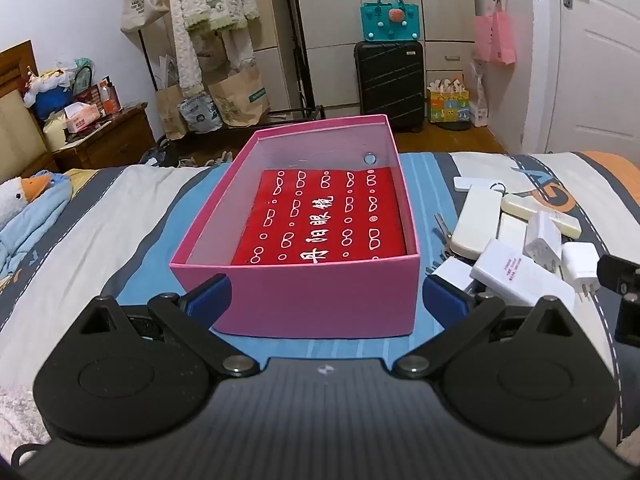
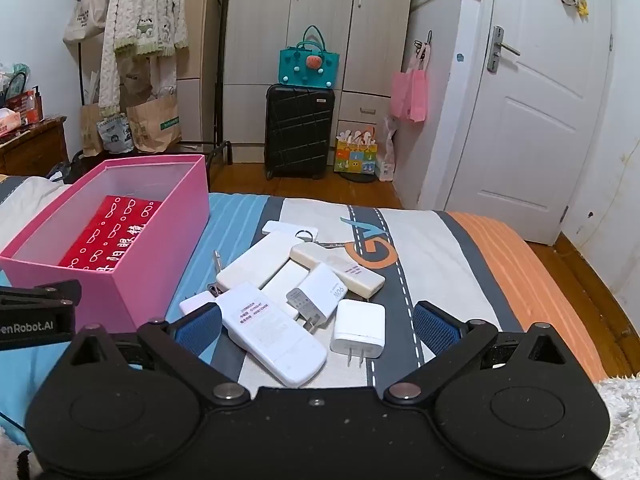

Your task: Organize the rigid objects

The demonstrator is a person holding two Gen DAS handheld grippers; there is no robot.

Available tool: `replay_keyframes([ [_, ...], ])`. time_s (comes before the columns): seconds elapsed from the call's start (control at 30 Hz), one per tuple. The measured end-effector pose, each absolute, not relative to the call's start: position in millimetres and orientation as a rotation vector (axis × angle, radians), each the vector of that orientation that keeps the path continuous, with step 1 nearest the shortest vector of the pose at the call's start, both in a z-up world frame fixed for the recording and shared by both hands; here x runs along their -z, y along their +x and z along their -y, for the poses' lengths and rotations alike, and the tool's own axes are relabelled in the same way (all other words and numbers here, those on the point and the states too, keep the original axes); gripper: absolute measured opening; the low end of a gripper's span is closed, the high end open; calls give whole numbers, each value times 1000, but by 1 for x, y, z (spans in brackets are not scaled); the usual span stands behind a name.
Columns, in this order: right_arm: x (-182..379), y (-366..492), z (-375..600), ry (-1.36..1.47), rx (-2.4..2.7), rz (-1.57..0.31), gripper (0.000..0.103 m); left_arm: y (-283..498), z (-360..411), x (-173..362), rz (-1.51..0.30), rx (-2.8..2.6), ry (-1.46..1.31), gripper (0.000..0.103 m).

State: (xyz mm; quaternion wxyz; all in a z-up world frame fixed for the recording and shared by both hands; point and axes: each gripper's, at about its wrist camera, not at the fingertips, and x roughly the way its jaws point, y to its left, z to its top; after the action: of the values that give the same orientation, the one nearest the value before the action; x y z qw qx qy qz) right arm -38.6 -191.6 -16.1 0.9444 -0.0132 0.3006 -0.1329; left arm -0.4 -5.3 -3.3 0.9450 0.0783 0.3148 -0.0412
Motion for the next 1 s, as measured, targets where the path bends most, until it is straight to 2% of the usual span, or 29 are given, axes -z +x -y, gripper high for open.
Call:
replay_keyframes([
  [1.0, 20, -35, 190, -33, 275, -621, 103, 1, 2, 13, -672, 110, 137, 103],
])
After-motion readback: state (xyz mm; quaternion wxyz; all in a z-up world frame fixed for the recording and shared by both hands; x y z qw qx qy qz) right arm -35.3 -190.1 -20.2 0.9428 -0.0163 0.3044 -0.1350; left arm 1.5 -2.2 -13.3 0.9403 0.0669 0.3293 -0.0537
